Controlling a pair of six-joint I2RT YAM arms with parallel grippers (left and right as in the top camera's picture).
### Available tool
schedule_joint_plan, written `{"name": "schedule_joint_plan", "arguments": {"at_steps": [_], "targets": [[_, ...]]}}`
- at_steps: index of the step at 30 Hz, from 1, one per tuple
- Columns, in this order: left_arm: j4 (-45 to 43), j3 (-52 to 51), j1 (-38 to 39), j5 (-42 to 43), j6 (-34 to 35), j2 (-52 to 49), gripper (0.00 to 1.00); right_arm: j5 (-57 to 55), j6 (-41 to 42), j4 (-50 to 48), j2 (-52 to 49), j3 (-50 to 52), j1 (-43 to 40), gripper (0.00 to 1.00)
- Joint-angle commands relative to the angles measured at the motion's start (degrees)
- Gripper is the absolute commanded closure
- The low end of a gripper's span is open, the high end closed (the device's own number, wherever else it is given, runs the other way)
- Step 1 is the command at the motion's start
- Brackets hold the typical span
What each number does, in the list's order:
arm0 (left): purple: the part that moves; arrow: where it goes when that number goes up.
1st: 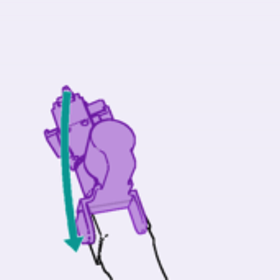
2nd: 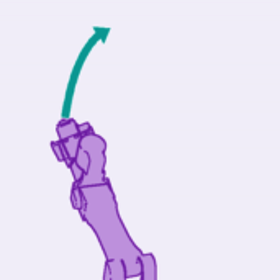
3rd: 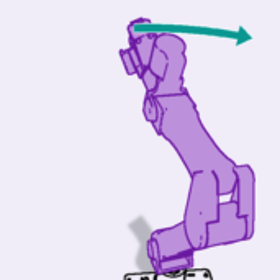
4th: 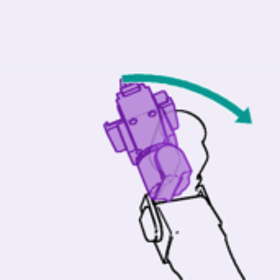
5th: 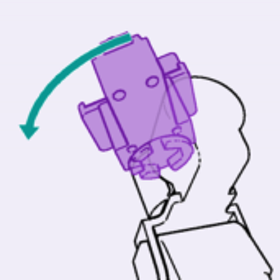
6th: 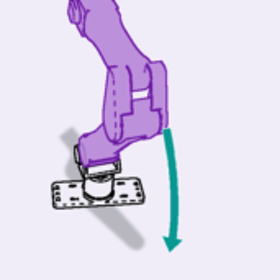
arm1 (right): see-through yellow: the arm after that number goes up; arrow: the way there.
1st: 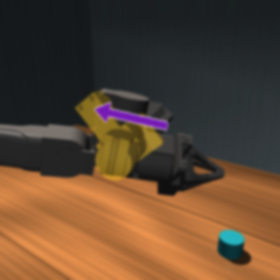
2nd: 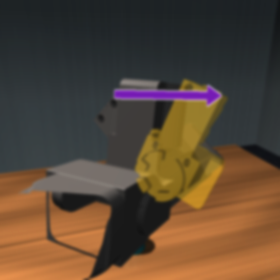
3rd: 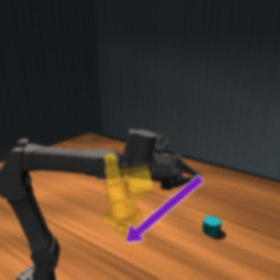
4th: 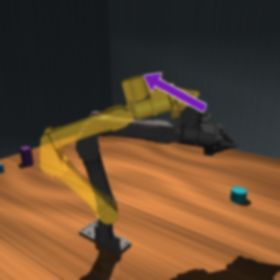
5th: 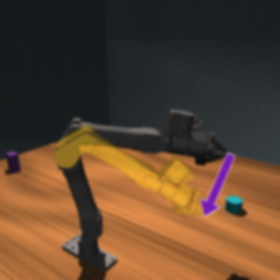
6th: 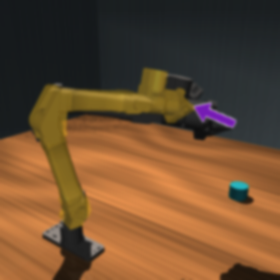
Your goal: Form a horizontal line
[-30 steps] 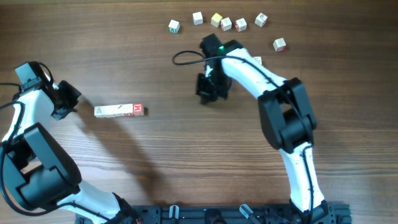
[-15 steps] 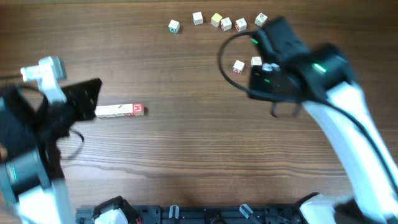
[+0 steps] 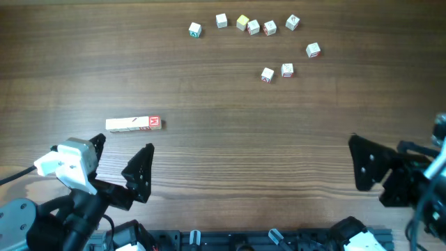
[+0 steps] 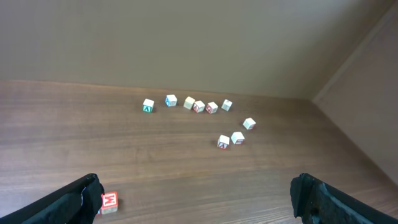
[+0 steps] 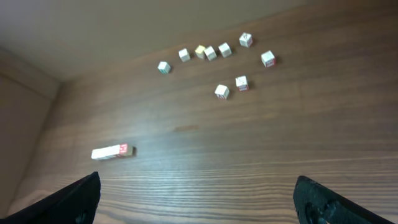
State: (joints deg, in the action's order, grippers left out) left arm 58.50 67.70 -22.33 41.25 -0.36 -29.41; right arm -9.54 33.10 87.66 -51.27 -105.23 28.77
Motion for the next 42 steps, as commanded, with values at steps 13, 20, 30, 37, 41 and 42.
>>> {"name": "schedule_joint_plan", "arguments": {"at_steps": [13,20,30,37,41,42], "targets": [[7.13,0.02,0.22,-0.39,-0.92,-0.04,0.00,-1.40,0.00,0.26,1.36,-0.17,0.09,0.00],[7.15,0.02,0.22,-0.39,-0.92,-0.04,0.00,-1.40,0.04,0.26,1.36,-0.17,0.07,0.00],[1.27,-2.19,5.49,-5.40,-0.94,0.72,0.00,-1.40,0.02,0.26,1.36,-0.17,0.07,0.00],[-20.92,-23.32,8.07,-5.33,-0.72,15.34,0.00,-1.40,0.04,0.28,1.36,-0.17,0.07,0.00],[-29.57,-35.58,7.52,-5.11,-0.50,22.64,0.00,-1.40,0.07,0.28,1.36,-0.17,0.09,0.00],[-32.48,-39.67,7.54,-5.09,-0.48,24.74,0.00,-1.40,0.07,0.26,1.36,-0.17,0.07,0.00]]}}
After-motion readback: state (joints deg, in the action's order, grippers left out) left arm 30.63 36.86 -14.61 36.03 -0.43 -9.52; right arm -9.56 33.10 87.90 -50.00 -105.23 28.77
